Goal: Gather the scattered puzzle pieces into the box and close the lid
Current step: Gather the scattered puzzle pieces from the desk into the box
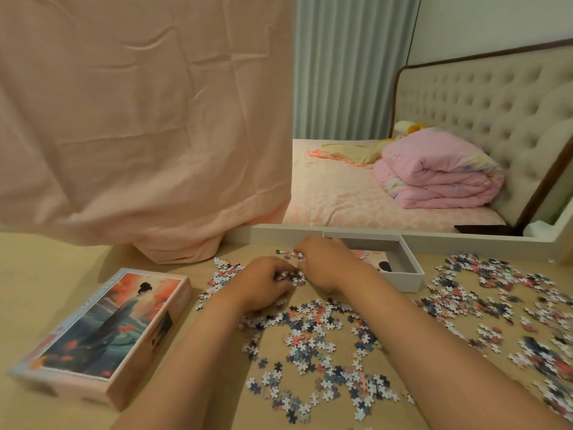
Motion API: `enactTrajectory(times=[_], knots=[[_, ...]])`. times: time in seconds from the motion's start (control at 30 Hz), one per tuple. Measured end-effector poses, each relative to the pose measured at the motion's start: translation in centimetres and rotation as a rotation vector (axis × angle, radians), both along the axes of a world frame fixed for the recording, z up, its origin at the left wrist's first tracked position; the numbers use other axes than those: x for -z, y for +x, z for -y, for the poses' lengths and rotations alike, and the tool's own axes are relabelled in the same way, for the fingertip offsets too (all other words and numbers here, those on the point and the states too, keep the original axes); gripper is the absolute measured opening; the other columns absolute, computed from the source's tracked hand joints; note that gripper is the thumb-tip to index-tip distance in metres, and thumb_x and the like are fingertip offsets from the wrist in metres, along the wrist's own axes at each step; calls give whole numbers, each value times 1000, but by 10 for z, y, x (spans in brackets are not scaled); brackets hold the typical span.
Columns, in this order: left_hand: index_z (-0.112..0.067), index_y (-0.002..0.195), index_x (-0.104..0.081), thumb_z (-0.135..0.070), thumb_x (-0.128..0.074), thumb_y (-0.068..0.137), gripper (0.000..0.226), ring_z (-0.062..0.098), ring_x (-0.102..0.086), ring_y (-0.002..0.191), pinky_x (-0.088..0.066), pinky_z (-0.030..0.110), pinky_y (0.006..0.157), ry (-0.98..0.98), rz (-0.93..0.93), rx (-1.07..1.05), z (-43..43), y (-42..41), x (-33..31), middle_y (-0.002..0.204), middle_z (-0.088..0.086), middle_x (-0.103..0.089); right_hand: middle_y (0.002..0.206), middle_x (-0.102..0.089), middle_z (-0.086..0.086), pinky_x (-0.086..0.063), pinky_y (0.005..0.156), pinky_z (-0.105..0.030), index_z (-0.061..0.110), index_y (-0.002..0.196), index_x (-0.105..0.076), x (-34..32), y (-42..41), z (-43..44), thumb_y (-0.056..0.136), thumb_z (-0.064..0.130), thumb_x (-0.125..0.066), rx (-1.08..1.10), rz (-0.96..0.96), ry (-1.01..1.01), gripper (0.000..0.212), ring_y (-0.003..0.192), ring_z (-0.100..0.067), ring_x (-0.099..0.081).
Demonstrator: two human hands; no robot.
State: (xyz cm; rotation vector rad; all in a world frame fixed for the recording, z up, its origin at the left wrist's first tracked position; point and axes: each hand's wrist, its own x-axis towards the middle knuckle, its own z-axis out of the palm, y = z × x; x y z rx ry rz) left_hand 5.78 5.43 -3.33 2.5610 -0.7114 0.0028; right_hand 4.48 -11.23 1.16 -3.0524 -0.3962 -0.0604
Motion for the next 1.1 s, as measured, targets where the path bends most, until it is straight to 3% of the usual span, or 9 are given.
enactTrajectory(times=[0.17,0.27,0.37,0.53,0.63,0.73,0.83,0.97,1.1], knots=[[-26,148,-41,-47,-57,91,62,20,-30,142,-25,35,116,5,77,-127,-21,-1,4,155,-2,-35,123,-56,-6,-33,105,-57,20,123,-54,2,25,-16,97,20,-47,13,-68,-307,27,115,-30,-54],[-32,155,-18,-65,-49,88,81,19,-5,150,-7,38,120,165,-41,-136,-27,0,11,164,-4,-7,133,-50,-9,-28,107,-63,21,135,-49,3,33,-24,98,24,-43,33,-123,-446,38,122,-32,-49],[-34,155,-8,-74,-43,86,86,19,4,151,2,41,121,244,-87,-116,-27,3,18,165,-4,2,140,-44,-11,-25,109,-63,24,142,-45,7,36,-33,98,27,-43,45,-160,-496,44,126,-32,-47],[-31,156,-7,-56,-53,89,85,17,0,151,-5,37,122,126,-82,-76,-22,11,14,165,-5,1,130,-47,-10,-35,102,-52,22,134,-54,6,18,-37,95,22,-52,-18,-140,-432,39,114,-31,-53],[-29,156,-9,-45,-47,94,75,16,-1,151,-2,34,121,153,-90,-33,-14,13,14,165,-5,-1,122,-49,-7,-34,103,-51,23,135,-53,8,-2,-34,93,20,-54,-74,-127,-386,42,109,-29,-55],[-28,155,-23,-41,-44,96,64,16,-7,150,-6,35,121,146,-96,14,-8,11,12,164,-5,-11,109,-51,-3,-32,101,-48,22,122,-62,6,-25,-28,94,13,-48,-135,-92,-333,32,97,-25,-54],[-26,146,-45,-32,-54,92,55,19,-21,145,-18,37,119,56,-125,39,-8,7,9,158,-4,-31,95,-44,1,-36,82,-38,21,119,-66,8,-44,-16,95,9,-46,-186,-51,-226,33,81,-21,-45],[-26,124,-66,-15,-55,83,44,18,-42,131,-35,37,111,-5,-124,103,-5,-9,2,140,-4,-53,106,-50,-5,-50,74,-41,17,128,-61,20,-52,-2,95,6,-48,-151,53,-66,37,86,-27,-55],[-25,125,-65,-11,-54,87,43,15,-55,117,-43,26,99,-62,-121,56,-8,-23,-7,129,-3,-62,135,-50,-6,-50,94,-44,19,145,-45,30,-64,3,100,17,-42,-130,-4,-28,45,115,-30,-54]])
